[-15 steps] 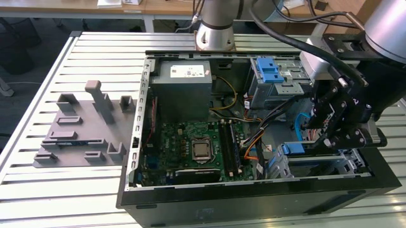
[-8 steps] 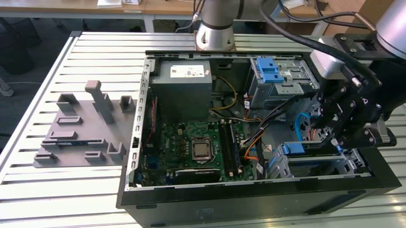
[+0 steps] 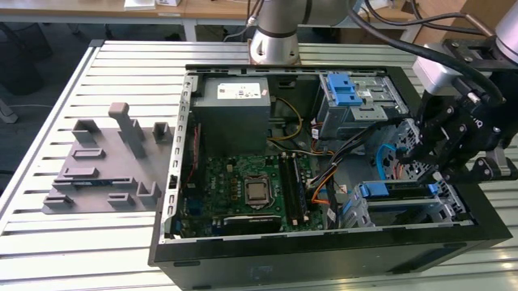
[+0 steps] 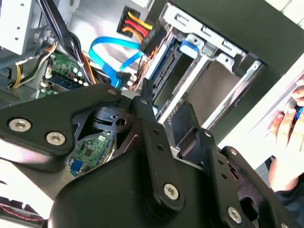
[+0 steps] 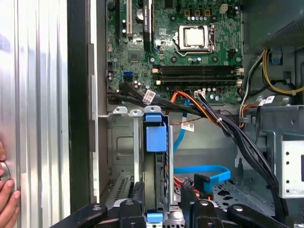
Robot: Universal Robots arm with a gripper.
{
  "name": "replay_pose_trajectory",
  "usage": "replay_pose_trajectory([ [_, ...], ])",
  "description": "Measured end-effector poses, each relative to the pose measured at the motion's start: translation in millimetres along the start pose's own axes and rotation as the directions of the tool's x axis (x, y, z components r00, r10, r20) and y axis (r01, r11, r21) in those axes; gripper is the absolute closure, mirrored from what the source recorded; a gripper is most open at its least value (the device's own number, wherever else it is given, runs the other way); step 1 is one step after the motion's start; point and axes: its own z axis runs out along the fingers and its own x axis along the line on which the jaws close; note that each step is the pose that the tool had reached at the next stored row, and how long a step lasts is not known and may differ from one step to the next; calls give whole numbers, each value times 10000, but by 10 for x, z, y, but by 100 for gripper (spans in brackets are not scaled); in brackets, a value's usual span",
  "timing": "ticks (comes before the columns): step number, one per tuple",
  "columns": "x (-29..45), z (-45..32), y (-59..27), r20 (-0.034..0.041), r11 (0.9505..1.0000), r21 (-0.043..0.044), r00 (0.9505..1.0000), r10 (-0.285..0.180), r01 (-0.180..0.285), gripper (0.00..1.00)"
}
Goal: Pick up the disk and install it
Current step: 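Insert the first disk wire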
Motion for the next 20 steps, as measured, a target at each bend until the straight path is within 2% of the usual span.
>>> replay_pose_trajectory([
  [6,-72,1,-79,0,10000,-20,10000,70,-70,56],
  [13,-120,8,-99,3,9988,-26,9988,480,-480,56],
  [20,-180,27,-191,-9,9986,-174,9987,503,-503,56],
])
